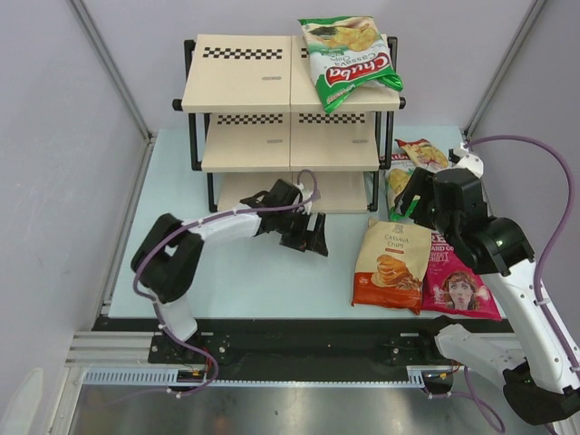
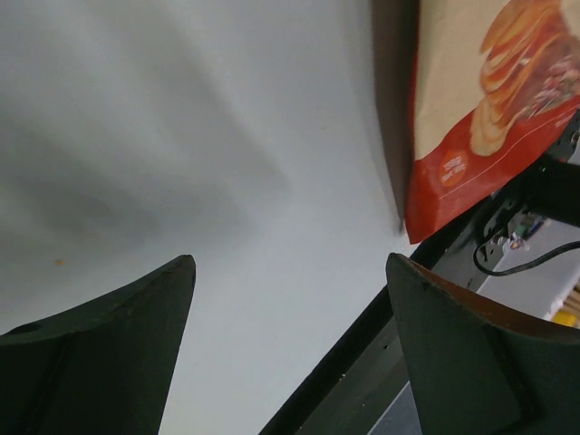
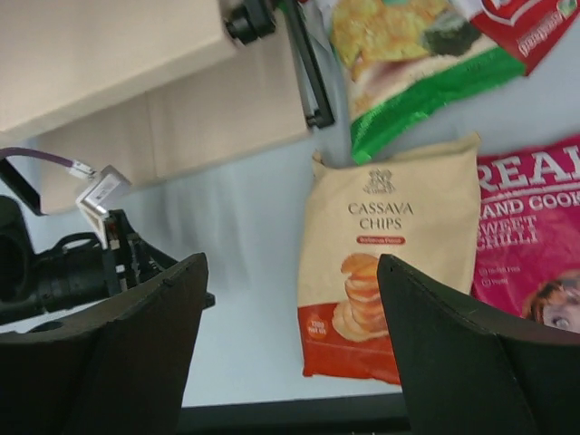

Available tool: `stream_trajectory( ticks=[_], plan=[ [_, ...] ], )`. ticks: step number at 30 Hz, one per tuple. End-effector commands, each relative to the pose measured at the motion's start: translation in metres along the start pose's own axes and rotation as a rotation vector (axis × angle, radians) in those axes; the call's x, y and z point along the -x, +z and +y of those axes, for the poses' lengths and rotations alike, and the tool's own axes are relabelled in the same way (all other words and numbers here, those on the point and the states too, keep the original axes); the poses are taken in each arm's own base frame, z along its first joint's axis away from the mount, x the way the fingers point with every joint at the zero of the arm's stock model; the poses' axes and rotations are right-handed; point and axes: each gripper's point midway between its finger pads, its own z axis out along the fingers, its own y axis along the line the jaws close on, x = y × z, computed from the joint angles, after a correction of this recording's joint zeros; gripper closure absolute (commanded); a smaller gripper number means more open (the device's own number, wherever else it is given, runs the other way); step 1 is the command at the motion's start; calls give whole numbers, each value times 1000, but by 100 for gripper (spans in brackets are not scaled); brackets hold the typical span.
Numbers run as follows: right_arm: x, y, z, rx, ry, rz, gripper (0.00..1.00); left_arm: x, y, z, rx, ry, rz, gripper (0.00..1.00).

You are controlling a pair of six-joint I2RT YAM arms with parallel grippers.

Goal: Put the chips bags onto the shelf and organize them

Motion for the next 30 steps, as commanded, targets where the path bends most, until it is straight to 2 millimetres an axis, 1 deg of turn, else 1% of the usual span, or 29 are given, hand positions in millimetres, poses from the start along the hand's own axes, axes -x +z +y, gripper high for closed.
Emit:
stream_trajectory(
  ticks=[1, 2, 3, 4, 5, 6, 7, 8, 10, 11, 12, 13, 14, 15, 19, 20, 22, 23, 25, 26, 27, 28, 30],
  plan=[
    [-12, -9, -14, -48, 43, 49, 19, -13, 22, -31, -156, 25, 98, 8],
    [-17, -10, -18, -60, 46, 66, 19, -13, 26, -36, -170, 33, 106, 7],
    [-25, -11, -23, -79, 39, 97, 19, -20, 34, -40, -180, 38, 133, 7],
    [-30, -13, -26, -89, 45, 115, 19, -22, 37, -44, -201, 39, 145, 7],
    [-33, -15, -29, -95, 51, 126, 19, -20, 40, -49, -217, 46, 143, 7],
    [-40, -17, -33, -111, 49, 150, 19, -26, 48, -50, -223, 43, 169, 7],
    [-43, -18, -36, -121, 62, 155, 19, -28, 51, -52, -238, 38, 183, 7],
    [-44, -20, -37, -119, 67, 153, 19, -22, 52, -57, -250, 42, 183, 7],
    [-42, -26, -39, -111, 87, 132, 19, -20, 57, -58, -260, 33, 192, 7],
    [-40, -28, -40, -111, 100, 119, 19, -12, 57, -63, -267, 39, 181, 6],
    [-38, -30, -41, -105, 107, 110, 19, -10, 59, -64, -266, 38, 183, 7],
    [-38, -31, -41, -105, 113, 105, 19, -9, 64, -62, -262, 32, 188, 7],
    [-37, -32, -42, -105, 118, 102, 19, -2, 66, -66, -267, 36, 176, 6],
    [-37, -34, -42, -102, 131, 98, 19, -1, 69, -66, -263, 32, 176, 7],
    [-37, -40, -43, -94, 164, 88, 20, 9, 87, -60, -246, 22, 150, 6],
    [-36, -41, -42, -88, 170, 86, 20, 14, 93, -60, -245, 14, 140, 6],
    [-36, -43, -40, -75, 187, 83, 20, 19, 99, -62, -255, 4, 130, 7],
    [-36, -44, -39, -66, 191, 83, 20, 27, 101, -67, -265, 17, 114, 7],
    [-36, -45, -39, -62, 200, 84, 20, 26, 112, -67, -264, 13, 126, 7],
    [-36, -46, -40, -68, 199, 81, 20, 31, 113, -74, -282, 21, 116, 7],
    [-36, -46, -40, -69, 200, 80, 20, 27, 119, -76, -290, 17, 127, 7],
    [-35, -46, -41, -70, 199, 77, 20, 29, 119, -84, -324, 11, 125, 8],
    [-34, -45, -40, -69, 202, 74, 20, 24, 123, -89, -347, 3, 136, 9]
  ],
)
